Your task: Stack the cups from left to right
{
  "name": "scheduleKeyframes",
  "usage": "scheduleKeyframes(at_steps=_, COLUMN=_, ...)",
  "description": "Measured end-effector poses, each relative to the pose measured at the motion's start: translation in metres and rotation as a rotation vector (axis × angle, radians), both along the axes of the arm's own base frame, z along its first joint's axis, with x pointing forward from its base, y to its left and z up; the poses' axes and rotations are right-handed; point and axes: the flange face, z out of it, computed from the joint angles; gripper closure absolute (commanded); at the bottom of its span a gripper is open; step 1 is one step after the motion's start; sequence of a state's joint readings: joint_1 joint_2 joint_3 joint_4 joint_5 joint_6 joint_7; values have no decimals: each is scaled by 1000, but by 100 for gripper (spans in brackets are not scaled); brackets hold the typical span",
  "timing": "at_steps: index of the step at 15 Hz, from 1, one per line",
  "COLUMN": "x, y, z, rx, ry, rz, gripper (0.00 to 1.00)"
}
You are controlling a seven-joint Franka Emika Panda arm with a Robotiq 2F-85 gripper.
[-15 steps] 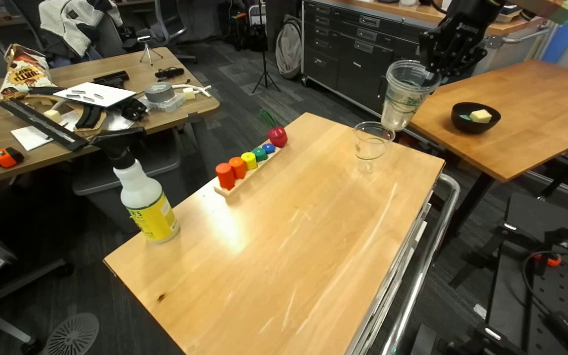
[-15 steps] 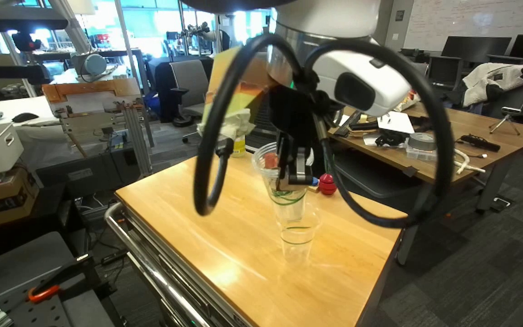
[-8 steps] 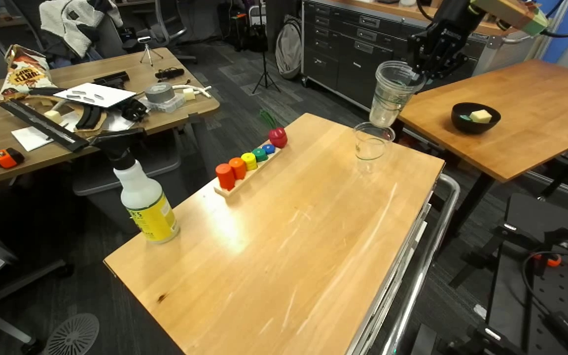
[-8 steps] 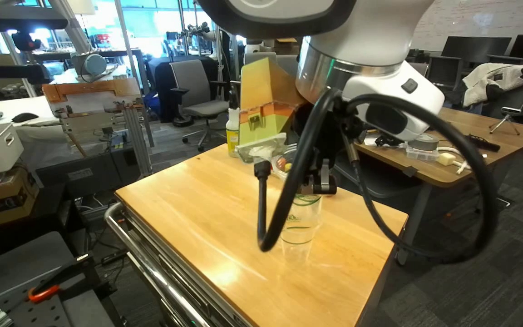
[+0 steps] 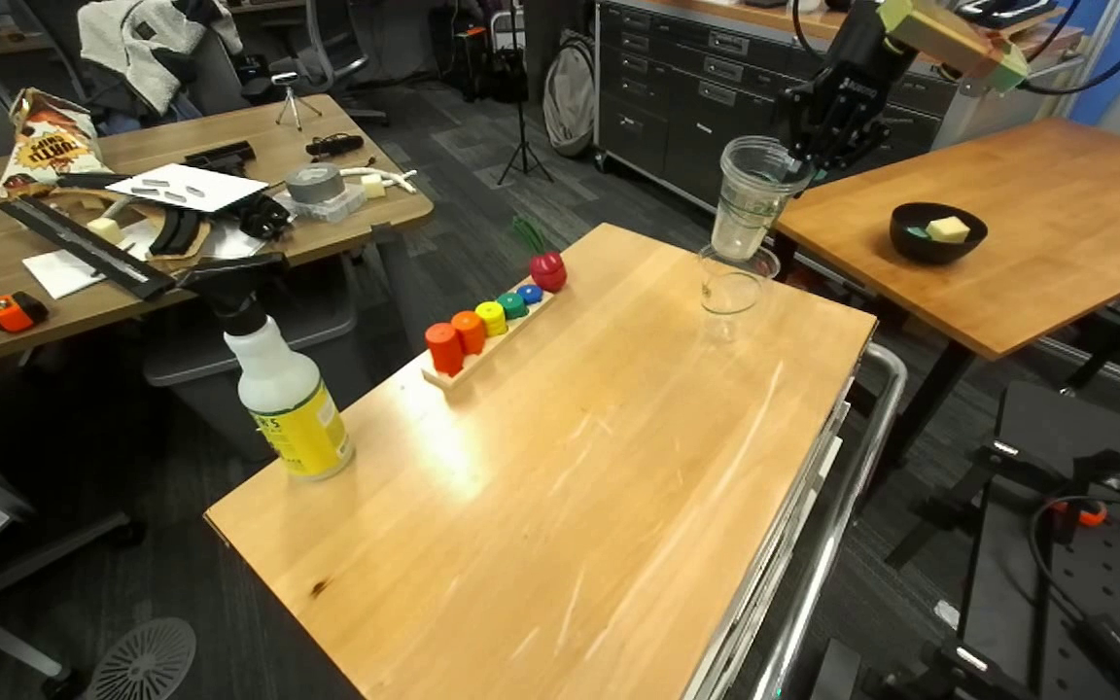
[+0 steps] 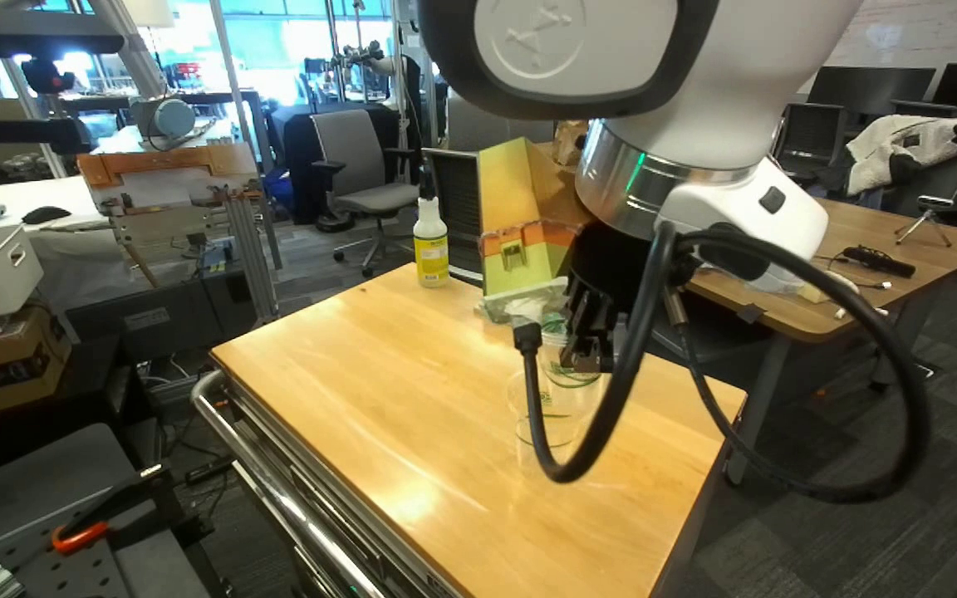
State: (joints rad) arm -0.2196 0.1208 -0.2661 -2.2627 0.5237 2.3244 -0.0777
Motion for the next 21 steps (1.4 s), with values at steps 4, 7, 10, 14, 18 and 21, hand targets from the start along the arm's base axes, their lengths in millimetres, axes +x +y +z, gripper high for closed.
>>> scheduleKeyframes(at_steps=4, x=10, y=-1, z=-24, rx=7, ry=34, rz=9, gripper=98)
scheduleKeyframes(at_steps=7, x=15, y=1, z=-39, rx=14, ry=57, rz=15, gripper=98)
scheduleKeyframes(at_steps=10, x=17, y=3, z=-46, rx=19, ry=67, rz=20, gripper=98)
scheduleKeyframes(at_steps=14, x=17, y=9, z=-47, rx=34, ry=79, rz=33, gripper=98)
scheduleKeyframes(at_steps=18, x=14, y=17, z=-45, rx=51, ry=89, rz=50, gripper=98)
scheduleKeyframes(at_steps=21, x=9, y=21, z=-42, rx=63, ry=101, rz=60, gripper=98)
